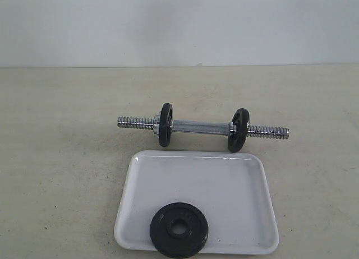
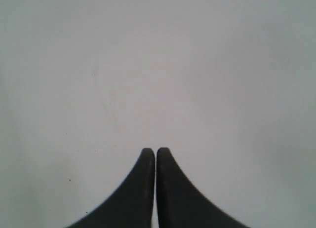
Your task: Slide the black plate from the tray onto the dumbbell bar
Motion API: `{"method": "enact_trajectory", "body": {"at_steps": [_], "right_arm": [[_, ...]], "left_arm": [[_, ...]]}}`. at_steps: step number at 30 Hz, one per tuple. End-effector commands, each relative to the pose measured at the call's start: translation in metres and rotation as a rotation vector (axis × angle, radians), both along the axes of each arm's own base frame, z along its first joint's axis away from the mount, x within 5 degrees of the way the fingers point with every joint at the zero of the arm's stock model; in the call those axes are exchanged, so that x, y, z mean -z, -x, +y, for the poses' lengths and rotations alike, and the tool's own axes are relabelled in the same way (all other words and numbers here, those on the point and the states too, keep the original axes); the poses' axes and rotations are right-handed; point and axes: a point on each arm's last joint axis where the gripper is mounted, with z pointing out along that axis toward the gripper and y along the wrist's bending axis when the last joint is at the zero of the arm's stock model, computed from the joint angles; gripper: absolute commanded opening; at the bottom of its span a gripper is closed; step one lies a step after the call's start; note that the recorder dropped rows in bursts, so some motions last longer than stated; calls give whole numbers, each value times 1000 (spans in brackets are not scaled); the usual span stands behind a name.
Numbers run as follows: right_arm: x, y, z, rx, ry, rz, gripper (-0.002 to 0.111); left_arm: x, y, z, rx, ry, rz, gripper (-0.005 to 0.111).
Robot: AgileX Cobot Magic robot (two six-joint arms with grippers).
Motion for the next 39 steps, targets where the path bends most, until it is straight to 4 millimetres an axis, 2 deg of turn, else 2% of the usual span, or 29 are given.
{"method": "enact_trajectory", "body": {"at_steps": [1,3,7,14,20,24,26,29,32,34,35,37,39], "right_arm": [[-1,1,0,4,-2,-13,0],[-1,1,0,4,-2,-13,0],[-1,1,0,3,-2,-16,0],[-1,1,0,3,-2,-16,0],[-2,2,0,3,-2,-21,0],[-4,4,0,2,-5,-56,0],[-5,4,0,1,-6,-68,0],[-4,4,0,-4,-13,-56,0],[0,0,0,-6,0,0,0],[5,-4,5,15,123,78,0],[1,-3,9,39,224,90,0],[-14,2,13,86,371,46,0],[-31,7,12,132,423,47,0]], "left_arm": [[0,0,0,9,-11,-11,4],[-2,-1,-2,17,36,-40,4],[-9,-2,-8,30,357,-139,4],[-17,-3,-10,34,697,-232,4],[-22,-2,-11,12,1188,-288,4],[-28,-2,-8,0,1192,-347,4],[-29,-2,-5,-9,1139,-377,4],[-32,-1,-2,-16,943,-422,4],[-34,0,1,-32,937,-460,4],[-34,0,1,-31,949,-456,4],[-33,-1,0,-27,981,-446,4],[-37,0,-2,-14,1010,-440,4],[-49,2,-4,25,945,-444,4]]}}
